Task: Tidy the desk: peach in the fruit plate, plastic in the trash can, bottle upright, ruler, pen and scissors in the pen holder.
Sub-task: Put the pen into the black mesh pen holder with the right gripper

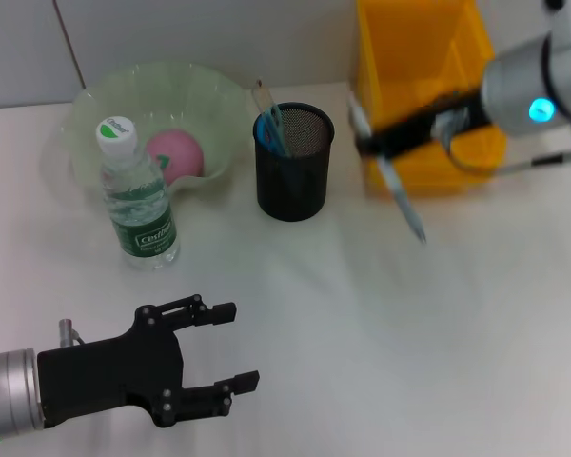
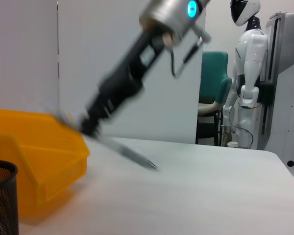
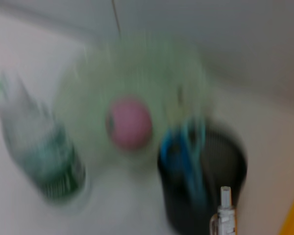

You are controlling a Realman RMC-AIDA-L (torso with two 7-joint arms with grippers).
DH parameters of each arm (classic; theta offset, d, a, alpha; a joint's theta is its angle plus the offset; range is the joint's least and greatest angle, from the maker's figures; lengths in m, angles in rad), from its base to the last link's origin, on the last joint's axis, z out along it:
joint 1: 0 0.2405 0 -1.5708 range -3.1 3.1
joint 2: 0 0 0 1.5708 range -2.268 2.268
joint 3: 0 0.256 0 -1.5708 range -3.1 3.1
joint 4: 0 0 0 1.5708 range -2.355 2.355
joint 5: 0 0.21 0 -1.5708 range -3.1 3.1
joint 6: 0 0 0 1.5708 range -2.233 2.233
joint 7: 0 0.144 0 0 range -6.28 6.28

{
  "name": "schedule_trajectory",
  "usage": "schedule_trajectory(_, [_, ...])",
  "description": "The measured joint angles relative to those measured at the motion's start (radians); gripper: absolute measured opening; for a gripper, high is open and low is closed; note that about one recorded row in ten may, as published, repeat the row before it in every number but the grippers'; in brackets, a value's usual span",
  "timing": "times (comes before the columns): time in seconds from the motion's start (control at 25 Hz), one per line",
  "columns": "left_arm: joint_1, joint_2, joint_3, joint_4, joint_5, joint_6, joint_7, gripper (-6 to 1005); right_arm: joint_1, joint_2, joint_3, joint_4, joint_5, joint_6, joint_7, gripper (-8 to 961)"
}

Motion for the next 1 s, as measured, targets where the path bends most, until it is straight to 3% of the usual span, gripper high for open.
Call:
schedule_trajectory(0.2, [-0.002, -0.003, 0.0, -0.001, 0.0, -0.008, 0.0, 780, -0.09, 0.002, -0.029, -0.038, 0.138, 0.28, -0.227, 168])
schedule_trajectory(0.36, [-0.001, -0.004, -0.01, -0.001, -0.003, -0.003, 0.0, 779, -0.151, 0.001, -0.112, 0.065, 0.31, 0.544, -0.471, 168])
schedule_trajectory(0.56, [-0.003, -0.004, -0.014, 0.0, -0.003, -0.003, -0.005, 780, -0.176, 0.002, -0.188, 0.208, 0.533, 0.773, -0.774, 169])
schedule_trajectory(0.8, [-0.009, -0.003, -0.014, 0.0, -0.001, -0.005, -0.014, 779, -0.174, 0.003, -0.273, 0.349, 0.878, 0.948, -1.199, 182])
schedule_trajectory(1.0, [-0.011, -0.002, -0.014, 0.002, -0.004, -0.002, -0.024, 779, -0.157, 0.006, -0.303, 0.441, 1.203, 0.964, -1.527, 194])
